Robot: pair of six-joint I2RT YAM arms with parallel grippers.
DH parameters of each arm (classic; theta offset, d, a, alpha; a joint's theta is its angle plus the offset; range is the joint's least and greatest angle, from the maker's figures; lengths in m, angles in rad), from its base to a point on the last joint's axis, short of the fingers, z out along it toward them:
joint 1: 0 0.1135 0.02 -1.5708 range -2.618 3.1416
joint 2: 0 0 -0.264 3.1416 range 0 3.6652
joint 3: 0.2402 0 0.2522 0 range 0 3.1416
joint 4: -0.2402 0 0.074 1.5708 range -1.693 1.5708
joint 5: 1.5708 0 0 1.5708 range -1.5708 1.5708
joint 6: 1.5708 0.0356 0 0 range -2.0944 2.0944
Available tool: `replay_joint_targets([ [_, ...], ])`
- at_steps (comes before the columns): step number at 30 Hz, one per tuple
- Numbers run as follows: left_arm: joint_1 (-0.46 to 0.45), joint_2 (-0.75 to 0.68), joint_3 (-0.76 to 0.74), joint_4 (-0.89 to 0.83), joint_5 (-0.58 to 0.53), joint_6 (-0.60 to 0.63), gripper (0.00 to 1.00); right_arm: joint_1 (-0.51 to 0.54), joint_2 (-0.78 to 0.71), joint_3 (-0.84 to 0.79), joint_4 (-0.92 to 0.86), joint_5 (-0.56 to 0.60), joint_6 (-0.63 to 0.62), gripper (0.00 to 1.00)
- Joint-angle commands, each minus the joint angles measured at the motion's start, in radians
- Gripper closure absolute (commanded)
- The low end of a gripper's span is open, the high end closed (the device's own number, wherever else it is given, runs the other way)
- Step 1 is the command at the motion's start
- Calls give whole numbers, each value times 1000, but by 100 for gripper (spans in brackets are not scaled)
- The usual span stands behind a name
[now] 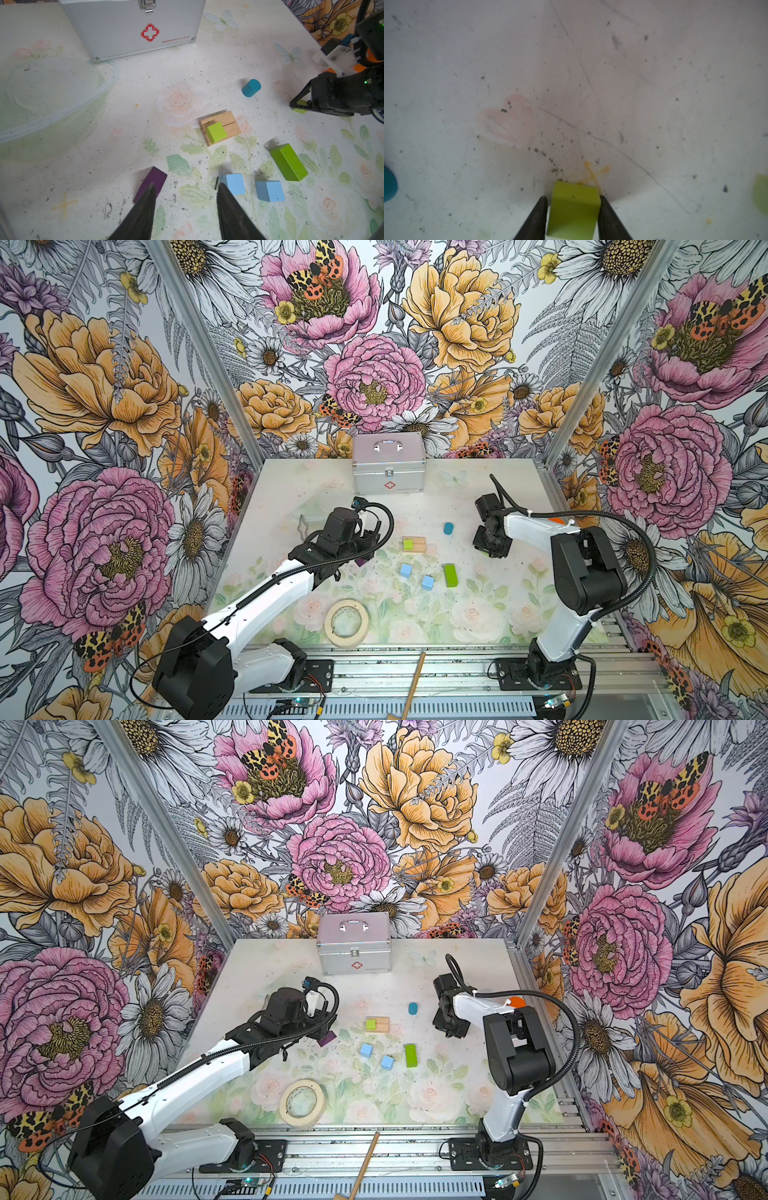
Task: Build the wood block tower
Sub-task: 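Close the right gripper on the second lime-green cube and lift it, then carry the second lime-green cube over the wood blocks with the right gripper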
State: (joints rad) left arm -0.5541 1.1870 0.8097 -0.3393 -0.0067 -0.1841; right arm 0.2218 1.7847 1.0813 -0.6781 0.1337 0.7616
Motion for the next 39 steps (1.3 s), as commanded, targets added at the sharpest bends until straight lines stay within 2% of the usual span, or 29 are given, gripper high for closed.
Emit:
replay_joint_targets([
  [1,8,3,11,17,17,-13,50,-5,13,-6,22,-4,5,65],
  [4,8,1,11,17,17,-14,51,-4,8,-13,21,-9,1,75],
  [8,8,-1,12,17,18,-14,50,-4,-12,-28,18,-29,-15,97],
  [9,8,-1,11,19,17,-12,51,-4,-18,-32,19,-34,-18,100],
  [14,15,7,9,28,29,-15,51,35,-98,-25,-33,-33,-46,100],
  [21,26,15,11,26,30,-22,52,161,-170,39,-143,9,-83,100],
  [32,74,81,14,82,132,-54,53,393,-180,185,-233,31,-26,100],
  [39,45,18,2,68,82,-43,54,475,-107,289,-262,33,-34,100],
])
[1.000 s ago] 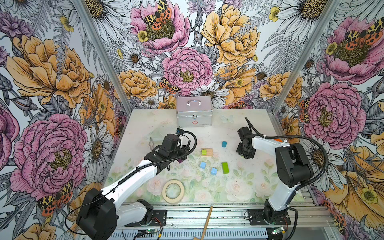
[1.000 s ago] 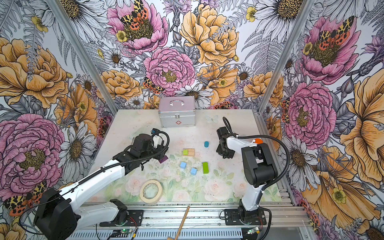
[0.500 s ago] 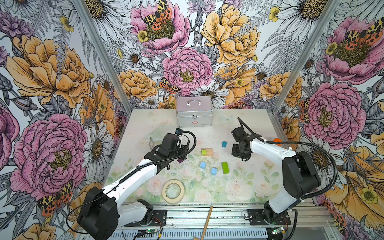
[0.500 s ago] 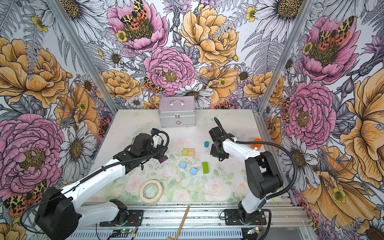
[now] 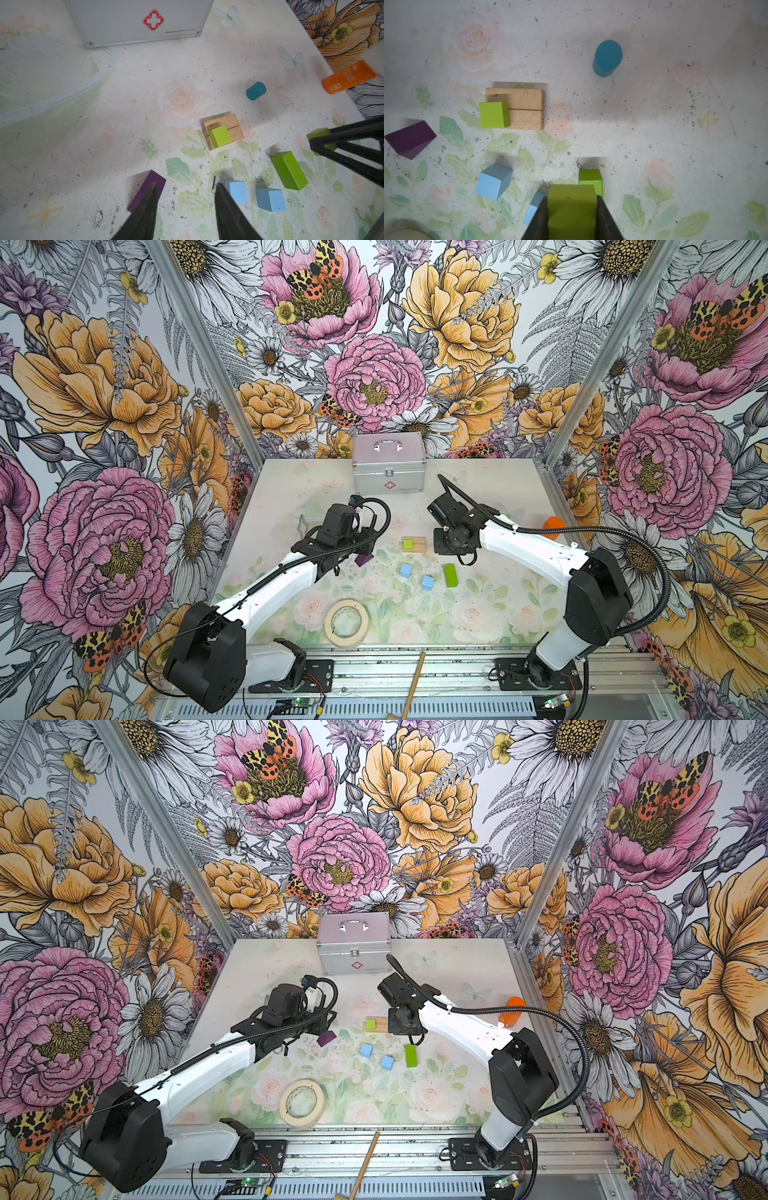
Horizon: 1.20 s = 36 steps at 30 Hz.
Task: Build the wood block tower
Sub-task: 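Carry the second lime-green cube over the wood blocks with the right gripper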
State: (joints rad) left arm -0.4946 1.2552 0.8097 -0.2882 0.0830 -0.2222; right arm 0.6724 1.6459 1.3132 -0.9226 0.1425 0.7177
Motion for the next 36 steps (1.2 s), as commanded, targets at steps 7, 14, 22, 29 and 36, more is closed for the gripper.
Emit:
replay_joint_targets([
  [7,-40,-94,-14,9,-69,1,53,102,184,196,-24,6,-19,100],
  [14,-41,-85,-13,4,-88,-5,54,115,295,268,-22,3,-30,100],
  [22,-39,-84,-15,6,-97,-6,53,111,313,257,-19,42,-35,100],
  [29,-38,-90,-18,7,-104,-4,53,75,359,278,2,18,-54,100],
  [36,-33,-86,-14,3,-107,-4,54,41,371,277,49,-5,-53,100],
])
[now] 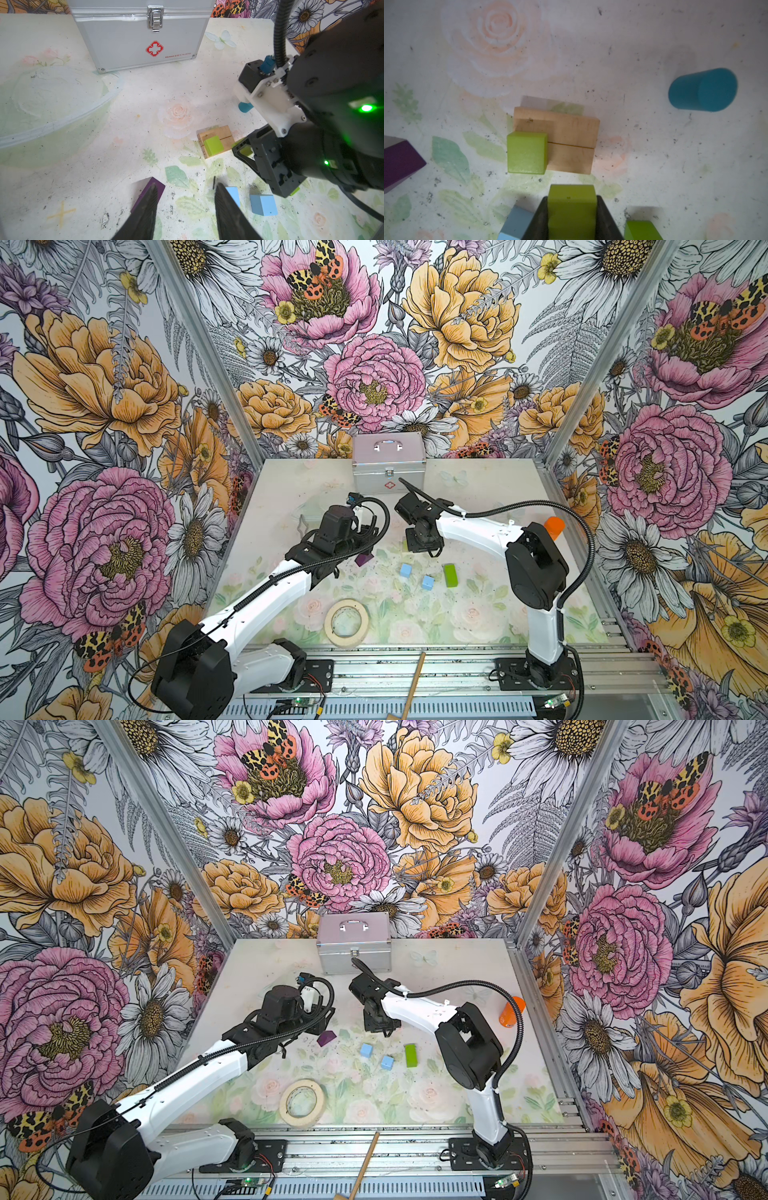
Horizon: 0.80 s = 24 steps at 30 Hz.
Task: Build the wood block tower
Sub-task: 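Carry the second lime-green cube over the wood blocks with the right gripper, then lower the cube onto the wood blocks beside the first lime-green cube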
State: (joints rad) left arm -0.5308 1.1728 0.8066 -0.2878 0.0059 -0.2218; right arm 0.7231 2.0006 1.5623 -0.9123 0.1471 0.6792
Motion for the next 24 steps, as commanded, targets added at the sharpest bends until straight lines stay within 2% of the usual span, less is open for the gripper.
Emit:
replay_joint_targets([
  [1,2,-4,-12,3,-30,-4,53,-11,22,31,42,-11,-16,100],
  [11,4,-2,-10,1,-30,-4,54,-25,67,68,49,-28,-17,100],
  [14,6,-1,-10,1,-26,-2,53,-29,75,73,49,-26,-11,92],
  [24,8,5,-9,3,-24,-2,54,-37,80,71,49,-22,-8,89],
])
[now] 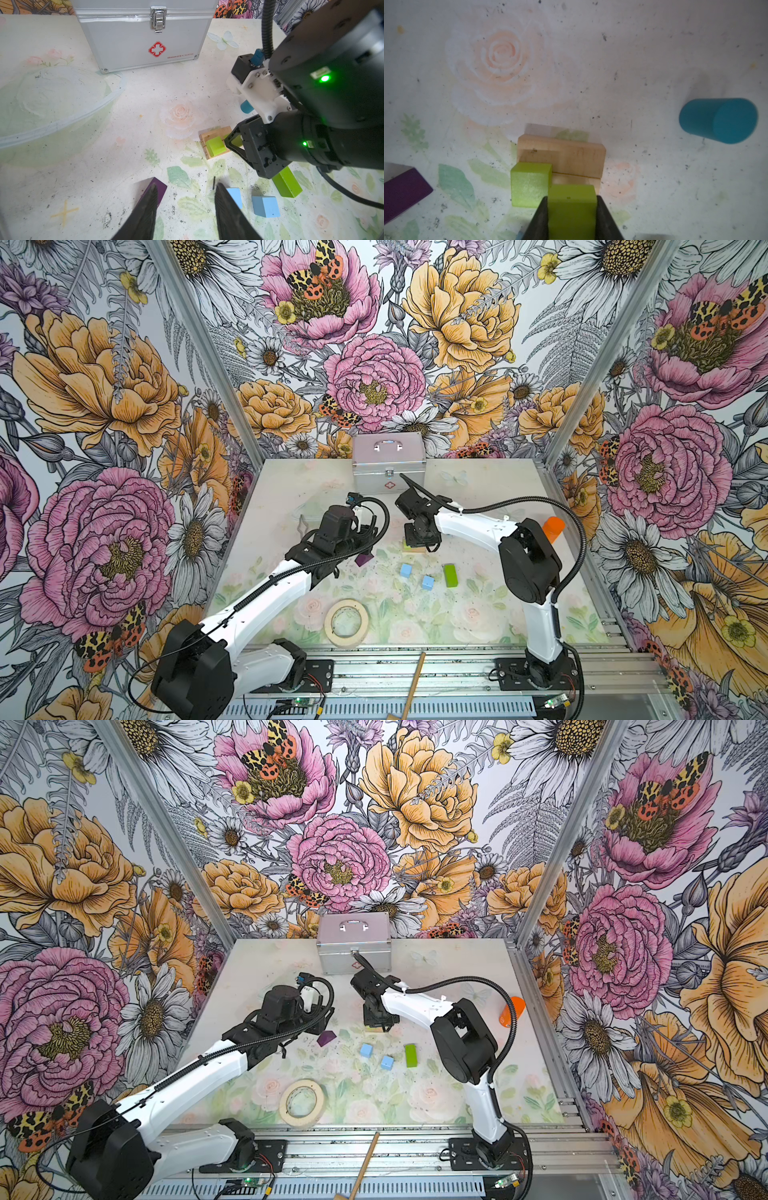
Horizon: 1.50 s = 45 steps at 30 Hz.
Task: Build the wood block tower
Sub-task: 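Lower the cube onto the wood blocks beside the first lime-green cube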
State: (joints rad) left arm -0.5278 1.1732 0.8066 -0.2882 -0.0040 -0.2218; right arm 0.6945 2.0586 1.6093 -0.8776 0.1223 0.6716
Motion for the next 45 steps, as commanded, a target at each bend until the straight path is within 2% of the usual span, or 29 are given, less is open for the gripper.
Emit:
replay_joint_targets([
  [1,7,5,-10,3,-14,-2,53,-9,23,24,14,2,0,89],
  [22,8,2,-10,3,-10,-1,53,-18,32,35,14,-6,0,68],
  [35,6,-2,-12,3,-11,0,54,-21,33,34,14,-8,2,60],
  [45,8,-6,-12,3,-14,0,53,-23,9,31,12,-5,8,58],
])
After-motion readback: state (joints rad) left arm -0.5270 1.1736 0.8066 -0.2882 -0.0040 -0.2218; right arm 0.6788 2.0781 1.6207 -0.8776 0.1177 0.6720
